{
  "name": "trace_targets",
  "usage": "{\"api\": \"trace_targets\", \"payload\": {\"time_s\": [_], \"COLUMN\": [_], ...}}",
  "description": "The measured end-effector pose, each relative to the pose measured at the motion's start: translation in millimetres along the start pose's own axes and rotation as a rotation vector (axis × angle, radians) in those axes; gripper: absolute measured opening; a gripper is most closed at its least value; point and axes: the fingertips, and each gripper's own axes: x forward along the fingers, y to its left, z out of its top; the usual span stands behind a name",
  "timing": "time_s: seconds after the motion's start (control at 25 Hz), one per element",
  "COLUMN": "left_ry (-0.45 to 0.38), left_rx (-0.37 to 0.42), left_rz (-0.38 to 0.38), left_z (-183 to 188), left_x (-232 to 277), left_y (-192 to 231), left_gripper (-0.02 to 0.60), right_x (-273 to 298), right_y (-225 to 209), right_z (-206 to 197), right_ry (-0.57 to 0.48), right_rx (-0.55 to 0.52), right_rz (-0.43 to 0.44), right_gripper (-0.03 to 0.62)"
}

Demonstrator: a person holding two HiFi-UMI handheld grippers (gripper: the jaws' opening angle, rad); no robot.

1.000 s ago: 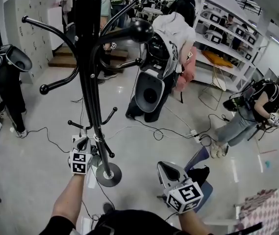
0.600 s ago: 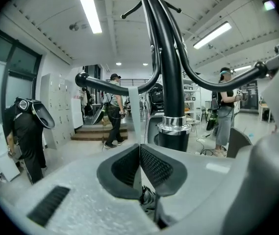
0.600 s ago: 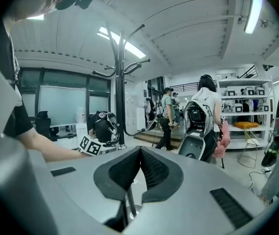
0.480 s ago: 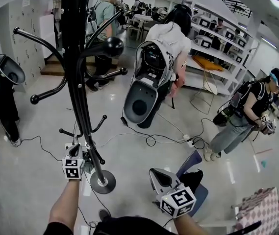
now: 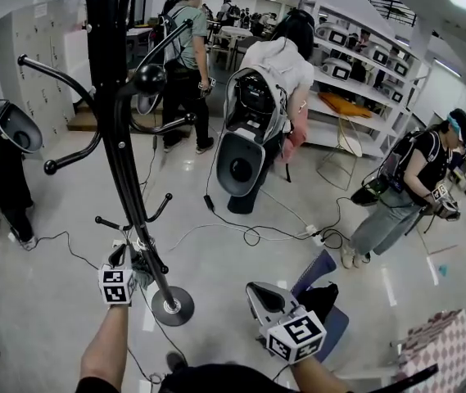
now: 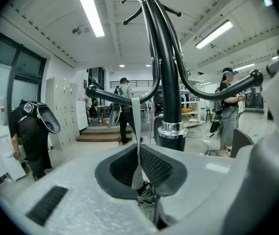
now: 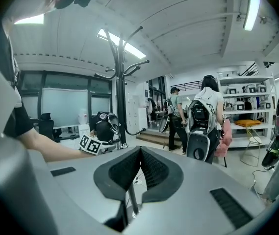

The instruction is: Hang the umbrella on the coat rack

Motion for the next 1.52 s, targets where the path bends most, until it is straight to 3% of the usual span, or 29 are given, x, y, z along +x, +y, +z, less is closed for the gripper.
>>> {"api": "trace_targets", "payload": {"time_s": [0.4,0.88,1.08,1.52], "left_ry": [-0.059,-0.173,-0.17,-0.197], "left_rx": [-0.005,-0.022,-0.074,-0.033], "left_rz": [0.06,0.019,0.017,-0.013], "left_z": [13,55,72,86], "left_x": [-57,-124,-145,-191], "left_y": [-10,-65,-76,-116], "left_gripper": [0.012,0.011,0.011,0.011], "right_x": [-5,4,10,16], "right_y": [1,8,13,18], "right_z": [2,12,22,26], "right_ry": [-0.046,-0.09,-0.107,-0.128], "right_rx": [-0.03,-0.028,-0.03,-0.045], "right_rz": [0.078,0.155,0.181,0.22], "right_gripper": [0.002,0.002,0.002,0.002]}}
